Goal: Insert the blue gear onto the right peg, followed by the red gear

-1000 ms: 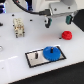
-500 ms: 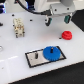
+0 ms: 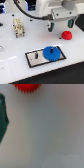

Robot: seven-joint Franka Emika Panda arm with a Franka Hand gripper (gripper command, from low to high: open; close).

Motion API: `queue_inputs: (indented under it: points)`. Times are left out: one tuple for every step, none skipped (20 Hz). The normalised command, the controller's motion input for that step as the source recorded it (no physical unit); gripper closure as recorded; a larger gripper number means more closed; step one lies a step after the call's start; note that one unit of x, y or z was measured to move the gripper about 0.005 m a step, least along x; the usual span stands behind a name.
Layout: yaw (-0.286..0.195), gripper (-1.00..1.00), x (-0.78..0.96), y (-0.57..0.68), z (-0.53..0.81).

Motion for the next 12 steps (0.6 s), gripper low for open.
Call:
queue_inputs:
  points:
    - [0.0, -1.0, -0.38, 0.22, -0.25]
    - [0.0, -1.0, -0.45, 0.22, -0.16]
    - [0.0, -1.0, -0.5, 0.29, -0.1]
    - [0.0, -1.0, -0.43, 0.29, -0.14]
    - [0.0, -1.0, -0.4, 0.27, -0.19]
    - [0.0, -1.0, -0.34, 0.22, -0.24]
    - [0.0, -1.0, -0.29, 0.17, -0.27]
    - [0.0, -1.0, -0.33, 0.17, -0.25]
    - [0.0, -1.0, -0.27, 0.17, -0.31]
    - [0.0, -1.0, -0.23, 0.17, -0.34]
    - [0.0, -1.0, 0.08, 0.0, 0.0]
    - [0.0, -1.0, 0.41, 0.0, 0.0]
